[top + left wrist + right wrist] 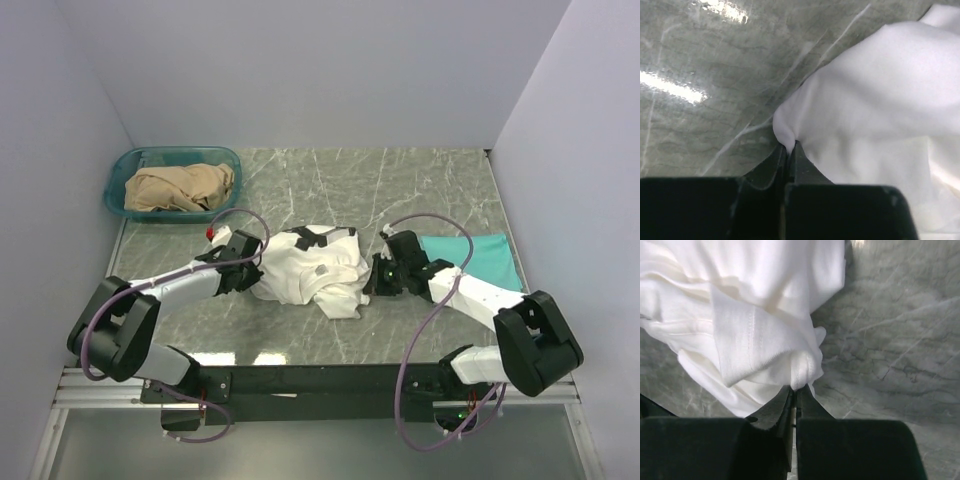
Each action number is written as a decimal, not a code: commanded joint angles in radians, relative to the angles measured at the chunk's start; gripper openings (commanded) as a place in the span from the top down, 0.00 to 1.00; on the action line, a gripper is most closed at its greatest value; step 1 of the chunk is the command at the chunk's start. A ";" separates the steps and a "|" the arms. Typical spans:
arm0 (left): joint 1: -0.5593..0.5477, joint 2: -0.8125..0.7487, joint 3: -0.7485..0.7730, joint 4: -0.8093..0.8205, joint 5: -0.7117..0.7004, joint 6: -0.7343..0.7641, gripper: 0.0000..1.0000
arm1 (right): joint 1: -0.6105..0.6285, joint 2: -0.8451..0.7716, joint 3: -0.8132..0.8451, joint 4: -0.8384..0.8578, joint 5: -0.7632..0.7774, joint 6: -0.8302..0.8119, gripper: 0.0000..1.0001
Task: Fold and stack the t-shirts
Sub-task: Flatten the tshirt out
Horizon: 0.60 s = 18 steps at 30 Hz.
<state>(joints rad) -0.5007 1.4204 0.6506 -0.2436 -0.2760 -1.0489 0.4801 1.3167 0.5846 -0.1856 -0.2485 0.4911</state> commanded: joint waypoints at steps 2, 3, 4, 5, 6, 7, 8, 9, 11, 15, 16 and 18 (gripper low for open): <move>-0.001 -0.083 0.027 -0.046 0.014 0.050 0.99 | 0.009 -0.082 0.101 -0.029 0.092 -0.039 1.00; -0.001 -0.109 0.029 -0.040 0.017 0.061 0.99 | 0.008 -0.124 0.112 -0.043 0.110 -0.049 1.00; -0.001 -0.165 0.041 -0.042 0.017 0.066 0.99 | 0.008 -0.146 0.125 -0.081 0.135 -0.057 1.00; -0.001 -0.193 0.050 -0.039 0.015 0.079 0.99 | 0.008 -0.167 0.161 -0.104 0.178 -0.063 1.00; -0.001 -0.219 0.075 -0.036 0.014 0.089 0.99 | 0.008 -0.204 0.179 -0.147 0.204 -0.078 1.00; -0.001 -0.265 0.092 -0.034 0.008 0.095 0.99 | 0.009 -0.221 0.202 -0.167 0.224 -0.088 1.00; -0.001 -0.285 0.112 -0.033 0.003 0.108 0.99 | 0.009 -0.238 0.251 -0.185 0.260 -0.097 1.00; -0.001 -0.297 0.162 -0.036 -0.008 0.119 0.99 | 0.008 -0.267 0.277 -0.202 0.284 -0.111 1.00; -0.001 -0.325 0.233 -0.065 -0.032 0.136 0.99 | 0.008 -0.290 0.366 -0.250 0.316 -0.126 1.00; -0.001 -0.362 0.453 -0.082 -0.037 0.196 0.99 | 0.008 -0.355 0.549 -0.346 0.415 -0.175 1.00; -0.002 -0.377 0.487 -0.079 -0.029 0.205 0.99 | 0.008 -0.369 0.623 -0.357 0.425 -0.186 1.00; -0.002 -0.394 0.587 -0.074 -0.022 0.237 0.99 | 0.008 -0.401 0.700 -0.379 0.430 -0.218 1.00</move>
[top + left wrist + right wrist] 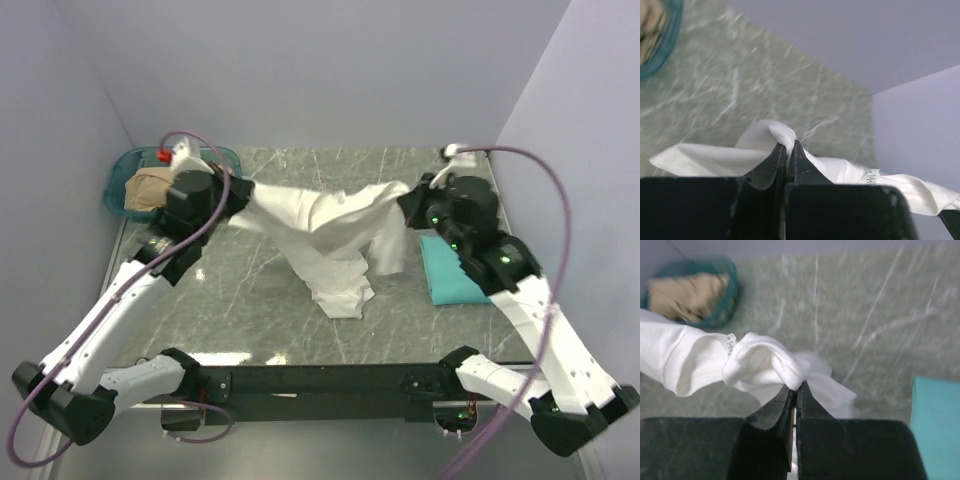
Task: Fold and stack the t-shirts
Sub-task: Flatten the tshirt out
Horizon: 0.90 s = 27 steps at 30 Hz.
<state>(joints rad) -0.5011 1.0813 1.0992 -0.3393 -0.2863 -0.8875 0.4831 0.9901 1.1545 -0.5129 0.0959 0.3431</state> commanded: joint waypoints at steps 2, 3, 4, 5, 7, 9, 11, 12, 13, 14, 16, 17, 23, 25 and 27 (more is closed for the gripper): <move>-0.002 -0.080 0.191 0.045 0.006 0.097 0.99 | 0.006 -0.091 0.246 -0.078 0.051 -0.096 1.00; -0.002 -0.087 0.233 0.058 0.015 0.110 0.99 | 0.005 -0.105 0.282 -0.093 0.038 -0.117 1.00; -0.002 -0.096 0.255 0.068 0.027 0.122 0.99 | 0.005 -0.110 0.316 -0.099 0.009 -0.128 1.00; -0.002 -0.098 0.284 0.069 0.060 0.143 0.99 | 0.006 -0.110 0.388 -0.107 -0.004 -0.148 1.00; -0.002 -0.093 0.385 0.056 0.099 0.166 0.99 | 0.006 -0.104 0.518 -0.151 -0.030 -0.161 1.00; -0.002 -0.092 0.486 0.039 0.151 0.193 0.99 | 0.005 -0.088 0.600 -0.189 -0.093 -0.187 1.00; -0.002 -0.101 0.537 0.046 0.180 0.211 0.99 | 0.005 -0.079 0.712 -0.214 -0.148 -0.199 1.00; -0.002 -0.107 0.571 0.060 0.199 0.216 0.99 | 0.005 -0.068 0.746 -0.226 -0.154 -0.208 1.00; -0.002 -0.115 0.586 0.065 0.200 0.220 0.99 | 0.005 -0.061 0.808 -0.245 -0.156 -0.213 1.00; -0.002 -0.116 0.600 0.062 0.202 0.226 0.99 | 0.005 -0.056 0.835 -0.252 -0.169 -0.217 1.00; -0.002 -0.107 0.651 0.050 0.203 0.237 0.99 | 0.005 -0.035 0.904 -0.272 -0.191 -0.234 1.00; -0.002 -0.103 0.678 0.045 0.202 0.251 0.99 | 0.006 -0.018 0.921 -0.280 -0.229 -0.246 1.00; -0.002 -0.029 0.712 0.048 0.158 0.281 0.99 | 0.006 0.045 0.933 -0.260 -0.152 -0.280 1.00; -0.002 0.014 0.705 0.068 0.115 0.298 0.99 | 0.005 0.077 0.927 -0.240 -0.052 -0.303 1.00; -0.001 0.057 0.724 0.083 0.012 0.337 0.99 | 0.003 0.137 0.929 -0.228 0.011 -0.331 1.00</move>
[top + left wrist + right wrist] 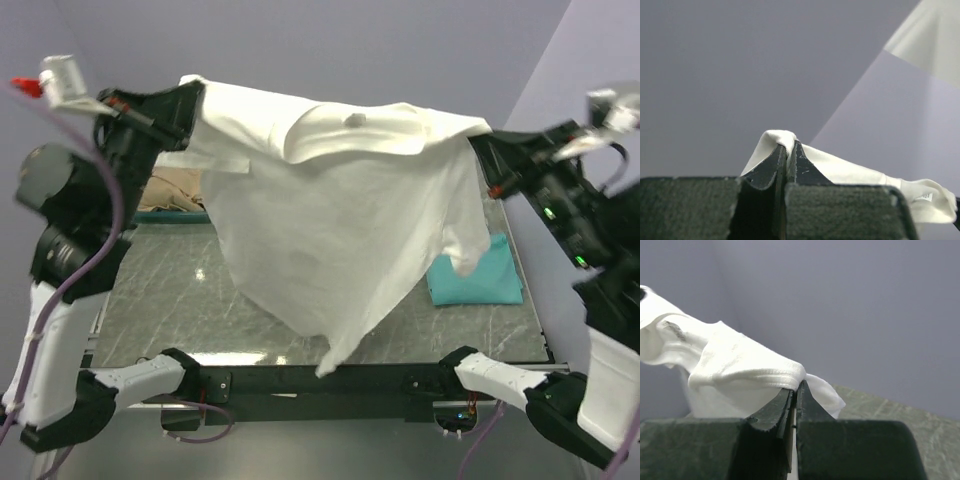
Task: Fold and stack the t-shirts
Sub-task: Flatten the tshirt out
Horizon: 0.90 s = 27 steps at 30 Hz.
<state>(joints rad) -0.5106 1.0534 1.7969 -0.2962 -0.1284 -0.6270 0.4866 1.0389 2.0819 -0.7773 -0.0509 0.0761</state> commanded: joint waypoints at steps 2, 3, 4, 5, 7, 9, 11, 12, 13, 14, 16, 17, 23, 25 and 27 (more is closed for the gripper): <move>0.012 0.180 0.067 0.037 -0.241 0.117 0.99 | -0.008 0.134 0.026 0.049 0.239 -0.096 1.00; 0.026 0.216 0.123 0.031 -0.247 0.127 0.99 | -0.013 0.182 0.038 0.056 0.261 -0.136 1.00; 0.041 0.287 0.155 0.031 -0.234 0.131 0.99 | -0.022 0.205 0.067 0.076 0.278 -0.153 1.00; 0.073 0.321 0.221 0.031 -0.177 0.131 0.99 | -0.051 0.255 0.095 0.081 0.311 -0.166 1.00; 0.107 0.420 0.300 0.034 -0.116 0.118 0.99 | -0.095 0.308 0.189 0.088 0.306 -0.177 1.00; 0.136 0.479 0.414 0.046 -0.064 0.109 0.99 | -0.173 0.354 0.230 0.113 0.226 -0.185 1.00; 0.152 0.551 0.484 0.072 -0.033 0.112 0.99 | -0.213 0.363 0.251 0.183 0.197 -0.183 1.00; 0.164 0.568 0.540 0.080 -0.033 0.107 0.99 | -0.239 0.369 0.257 0.194 0.150 -0.206 1.00; 0.175 0.594 0.565 0.088 0.008 0.101 0.99 | -0.243 0.368 0.256 0.228 0.152 -0.214 1.00; 0.184 0.602 0.587 0.091 0.030 0.089 0.99 | -0.243 0.365 0.254 0.242 0.148 -0.225 1.00; 0.192 0.587 0.579 0.130 0.068 0.093 0.99 | -0.243 0.354 0.254 0.257 0.135 -0.262 1.00; 0.193 0.570 0.558 0.146 0.067 0.098 0.99 | -0.244 0.339 0.244 0.259 0.123 -0.278 1.00; 0.205 0.396 0.207 0.193 0.044 0.101 0.99 | -0.244 0.196 -0.015 0.242 0.019 -0.277 1.00; 0.205 0.309 0.002 0.209 0.042 0.096 0.99 | -0.246 0.133 -0.203 0.234 -0.021 -0.260 1.00; 0.205 0.202 -0.276 0.264 0.041 0.084 0.99 | -0.243 0.028 -0.357 0.233 -0.117 -0.208 1.00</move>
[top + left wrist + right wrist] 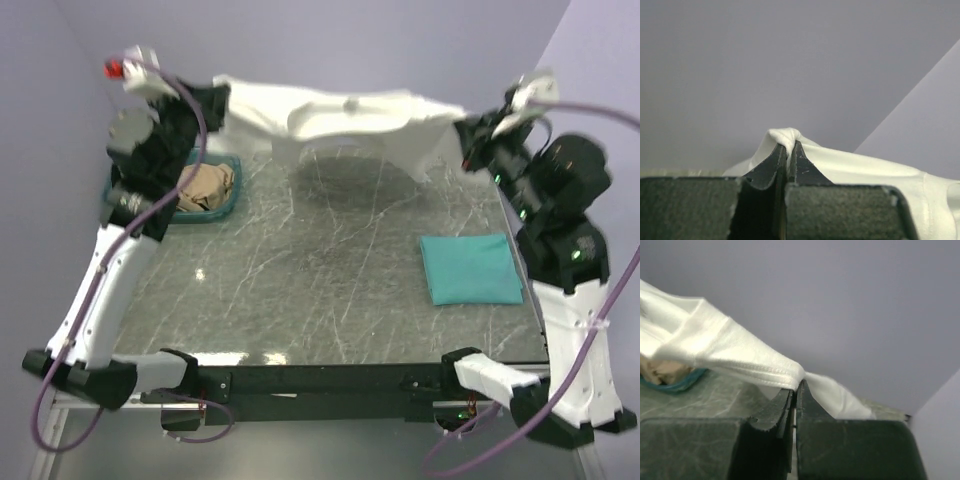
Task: Fold and stack the t-shirts
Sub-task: Flatten the tshirt out
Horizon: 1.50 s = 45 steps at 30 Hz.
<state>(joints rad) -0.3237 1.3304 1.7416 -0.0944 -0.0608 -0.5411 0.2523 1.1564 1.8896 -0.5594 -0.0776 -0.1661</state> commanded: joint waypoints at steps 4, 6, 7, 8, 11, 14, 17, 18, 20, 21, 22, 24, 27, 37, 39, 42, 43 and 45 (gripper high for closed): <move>0.018 -0.218 -0.650 0.081 -0.070 -0.107 0.99 | 0.051 -0.271 -0.684 0.111 -0.258 0.164 1.00; 0.017 -0.267 -0.850 0.076 -0.056 -0.160 0.99 | 0.155 -0.319 -0.809 0.121 -0.254 0.266 1.00; 0.018 -0.276 -0.899 0.027 -0.069 -0.189 0.99 | 0.194 -0.323 -0.905 0.113 -0.251 0.296 1.00; 0.018 -0.284 -0.975 0.004 -0.080 -0.257 0.98 | 0.223 -0.323 -0.952 0.101 -0.258 0.362 1.00; 0.017 -0.300 -1.034 -0.158 -0.170 -0.343 0.80 | 0.385 -0.322 -1.134 0.124 -0.264 0.492 0.97; 0.018 -0.312 -1.041 -0.327 -0.333 -0.465 0.44 | 0.579 -0.266 -1.234 0.200 -0.287 0.583 0.70; 0.017 -0.326 -1.012 -0.381 -0.346 -0.465 0.00 | 0.674 -0.184 -1.224 0.178 -0.236 0.602 0.23; 0.018 -0.333 -1.001 -0.389 -0.341 -0.464 0.01 | 0.679 -0.169 -1.192 0.136 -0.209 0.600 0.14; 0.017 -0.342 -0.975 -0.399 -0.324 -0.462 0.01 | 0.683 -0.144 -1.155 0.107 -0.133 0.585 0.13; 0.017 -0.352 -0.972 -0.403 -0.315 -0.461 0.01 | 0.683 -0.139 -1.115 0.080 -0.108 0.576 0.12; 0.017 -0.356 -0.970 -0.401 -0.303 -0.458 0.01 | 0.683 -0.139 -1.095 0.072 -0.075 0.570 0.12; 0.017 -0.370 -0.984 -0.375 -0.242 -0.451 0.01 | 0.671 -0.141 -1.037 0.058 0.044 0.567 0.09; 0.011 -0.378 -1.025 -0.314 -0.119 -0.444 0.01 | 0.596 -0.115 -0.970 0.053 0.102 0.560 0.08; -0.103 -0.323 -1.140 -0.326 -0.103 -0.483 0.00 | 0.251 0.118 -0.793 0.102 0.071 0.470 0.06; -0.107 -0.307 -1.156 -0.321 -0.096 -0.488 0.00 | 0.220 0.184 -0.724 0.090 0.099 0.453 0.05; -0.109 -0.304 -1.182 -0.318 -0.115 -0.503 0.01 | 0.180 0.322 -0.629 0.089 0.107 0.407 0.05; -0.109 -0.304 -1.195 -0.315 -0.122 -0.513 0.01 | 0.151 0.394 -0.603 0.087 0.108 0.398 0.05; -0.109 -0.300 -1.205 -0.304 -0.134 -0.526 0.01 | 0.128 0.475 -0.517 0.078 0.107 0.393 0.05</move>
<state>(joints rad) -0.4271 1.0279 0.5488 -0.4297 -0.1749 -1.0325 0.4252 1.5421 1.2606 -0.4881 0.0002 0.2756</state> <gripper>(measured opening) 0.994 0.951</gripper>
